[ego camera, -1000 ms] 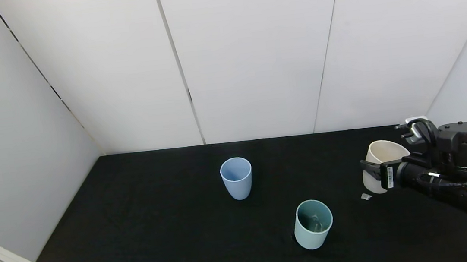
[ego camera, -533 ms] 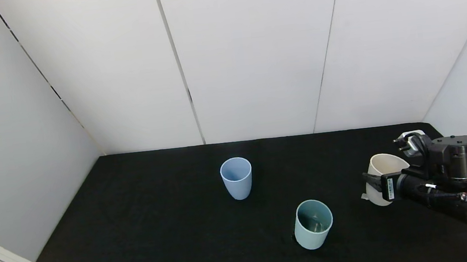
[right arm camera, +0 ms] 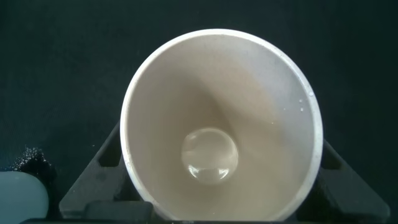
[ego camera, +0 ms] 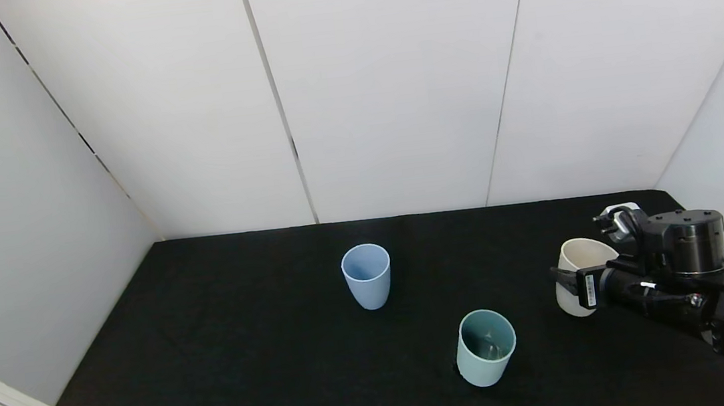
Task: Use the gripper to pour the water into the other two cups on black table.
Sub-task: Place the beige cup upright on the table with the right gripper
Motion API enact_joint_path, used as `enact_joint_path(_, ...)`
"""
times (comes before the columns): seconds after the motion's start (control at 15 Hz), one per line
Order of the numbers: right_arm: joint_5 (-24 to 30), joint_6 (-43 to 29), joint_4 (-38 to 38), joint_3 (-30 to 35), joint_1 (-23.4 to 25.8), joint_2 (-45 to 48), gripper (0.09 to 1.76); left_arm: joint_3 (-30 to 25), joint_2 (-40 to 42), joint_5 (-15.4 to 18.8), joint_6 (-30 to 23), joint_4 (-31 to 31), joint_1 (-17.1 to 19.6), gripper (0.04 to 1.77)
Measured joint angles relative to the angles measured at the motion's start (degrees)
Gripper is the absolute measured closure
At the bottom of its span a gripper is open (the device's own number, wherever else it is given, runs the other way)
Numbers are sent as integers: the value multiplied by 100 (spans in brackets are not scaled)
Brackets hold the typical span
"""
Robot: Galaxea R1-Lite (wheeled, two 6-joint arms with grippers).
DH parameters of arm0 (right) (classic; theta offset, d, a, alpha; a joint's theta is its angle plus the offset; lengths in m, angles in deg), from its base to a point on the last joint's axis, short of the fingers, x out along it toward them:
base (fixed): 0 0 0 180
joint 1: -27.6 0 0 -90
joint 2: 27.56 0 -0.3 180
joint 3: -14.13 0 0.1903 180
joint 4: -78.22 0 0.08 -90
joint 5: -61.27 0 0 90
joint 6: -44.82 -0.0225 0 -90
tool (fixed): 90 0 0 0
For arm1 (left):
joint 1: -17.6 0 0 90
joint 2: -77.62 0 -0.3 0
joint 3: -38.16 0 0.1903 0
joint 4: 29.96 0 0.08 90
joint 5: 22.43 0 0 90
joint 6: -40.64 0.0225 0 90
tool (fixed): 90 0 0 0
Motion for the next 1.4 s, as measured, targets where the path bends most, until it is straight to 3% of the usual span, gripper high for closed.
enact_joint_path(0.73,5,5,0,-113,-22,-322,55,0,0,0,0,0,0,9)
enact_joint_path(1.0,5,13,0,-157,-5,-363,37,0,0,0,2,0,0,9)
enact_joint_path(1.4,-1,27,50,-154,-11,-271,25,0,0,0,2,1,0,9)
